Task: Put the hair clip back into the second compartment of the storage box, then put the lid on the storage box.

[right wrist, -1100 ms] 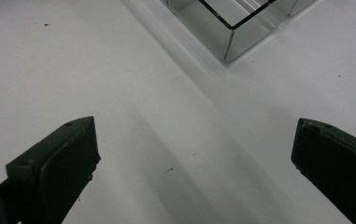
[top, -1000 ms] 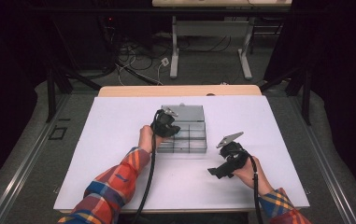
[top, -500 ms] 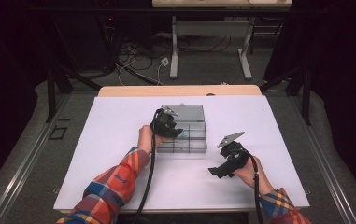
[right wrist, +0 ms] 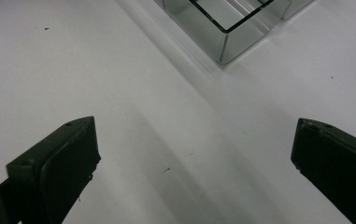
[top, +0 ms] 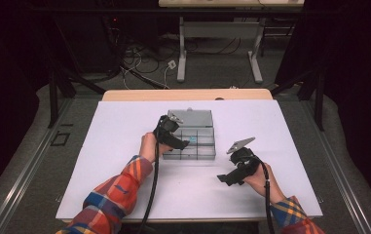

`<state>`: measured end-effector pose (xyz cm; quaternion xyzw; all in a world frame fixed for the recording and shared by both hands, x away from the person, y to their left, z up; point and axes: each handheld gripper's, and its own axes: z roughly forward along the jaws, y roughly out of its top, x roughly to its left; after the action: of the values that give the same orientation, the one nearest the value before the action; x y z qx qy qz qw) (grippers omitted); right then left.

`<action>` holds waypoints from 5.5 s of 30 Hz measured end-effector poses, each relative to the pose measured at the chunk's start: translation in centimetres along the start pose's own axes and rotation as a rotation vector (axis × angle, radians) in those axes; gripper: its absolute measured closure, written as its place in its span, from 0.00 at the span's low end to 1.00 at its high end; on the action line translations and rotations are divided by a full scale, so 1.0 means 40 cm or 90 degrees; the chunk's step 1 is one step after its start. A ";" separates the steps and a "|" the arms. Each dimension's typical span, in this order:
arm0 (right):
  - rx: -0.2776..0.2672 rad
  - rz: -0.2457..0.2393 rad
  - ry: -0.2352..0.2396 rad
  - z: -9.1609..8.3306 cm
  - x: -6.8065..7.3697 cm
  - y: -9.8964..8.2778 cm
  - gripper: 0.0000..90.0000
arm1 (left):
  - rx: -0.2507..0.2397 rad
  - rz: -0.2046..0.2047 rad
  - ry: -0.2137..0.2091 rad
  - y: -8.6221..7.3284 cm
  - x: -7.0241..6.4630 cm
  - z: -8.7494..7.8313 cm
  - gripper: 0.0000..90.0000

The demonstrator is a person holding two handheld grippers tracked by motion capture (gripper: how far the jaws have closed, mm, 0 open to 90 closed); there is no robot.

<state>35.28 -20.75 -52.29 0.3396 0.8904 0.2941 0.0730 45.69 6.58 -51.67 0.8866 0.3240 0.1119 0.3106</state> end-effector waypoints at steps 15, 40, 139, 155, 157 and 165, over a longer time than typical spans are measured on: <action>0.000 0.006 0.002 0.000 0.002 0.000 0.01 | 0.023 0.003 -0.002 -0.009 -0.005 0.007 0.03; 0.002 0.003 0.004 0.004 0.003 0.003 0.01 | 0.031 -0.006 -0.001 -0.017 -0.008 0.023 0.12; -0.035 0.060 -0.053 0.054 -0.172 0.146 0.83 | 0.069 0.003 -0.012 -0.020 -0.021 0.049 0.61; -0.030 0.104 -0.086 0.119 -0.258 0.247 1.00 | 0.068 0.000 -0.013 -0.020 -0.022 0.051 0.61; 0.017 0.104 -0.088 0.127 -0.265 0.262 1.00 | 0.069 0.003 -0.012 -0.020 -0.021 0.050 0.61; 0.016 0.113 -0.101 0.201 -0.289 0.286 1.00 | 0.067 0.001 -0.012 -0.020 -0.021 0.051 0.61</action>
<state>53.11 -17.60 -53.09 0.4400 0.8521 0.2600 0.1127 45.45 5.55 -53.75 0.9029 0.3261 0.0866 0.2663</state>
